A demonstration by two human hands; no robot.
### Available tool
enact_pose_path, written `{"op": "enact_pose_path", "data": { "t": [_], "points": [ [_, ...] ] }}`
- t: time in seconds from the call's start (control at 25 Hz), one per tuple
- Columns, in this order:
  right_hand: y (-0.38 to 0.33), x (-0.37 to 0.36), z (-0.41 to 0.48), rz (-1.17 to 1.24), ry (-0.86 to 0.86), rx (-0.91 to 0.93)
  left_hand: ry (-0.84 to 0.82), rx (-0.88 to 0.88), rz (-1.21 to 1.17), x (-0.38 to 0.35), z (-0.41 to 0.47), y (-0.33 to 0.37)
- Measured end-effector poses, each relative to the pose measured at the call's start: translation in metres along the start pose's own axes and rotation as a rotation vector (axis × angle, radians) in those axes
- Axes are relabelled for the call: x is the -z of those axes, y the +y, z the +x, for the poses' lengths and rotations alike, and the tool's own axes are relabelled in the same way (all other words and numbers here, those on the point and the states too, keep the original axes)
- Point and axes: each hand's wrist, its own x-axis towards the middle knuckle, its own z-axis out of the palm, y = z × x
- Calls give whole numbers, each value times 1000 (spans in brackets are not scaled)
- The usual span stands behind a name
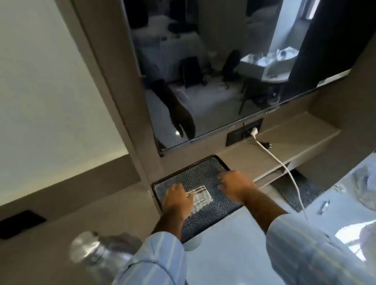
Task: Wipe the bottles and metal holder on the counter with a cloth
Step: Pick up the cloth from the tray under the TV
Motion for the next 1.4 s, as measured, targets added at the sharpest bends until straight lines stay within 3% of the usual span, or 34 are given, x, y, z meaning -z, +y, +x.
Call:
{"op": "enact_pose_path", "data": {
  "t": [0.28, 0.44, 0.56, 0.8, 1.0, 1.12, 1.4],
  "points": [
    [17, -108, 84, 227, -148, -141, -131, 159, -2, -64, 78, -48],
    [20, -127, 111, 371, -192, -168, -148, 168, 139, -75, 96, -55],
    [22, -119, 121, 446, -189, -190, -160, 194, 116, -66, 107, -47],
    [12, -59, 94, 772, -173, -310, -29, 282, -368, -19, 68, -14],
    [-16, 22, 20, 1184, 28, -210, 117, 151, -661, 55, 0, 35],
    [-45, 73, -36, 1304, 42, -128, 156, 5, -716, 112, -51, 62],
    [-150, 178, -143, 1261, 189, 139, 503, -239, -539, 249, -178, 60]
  ]
}}
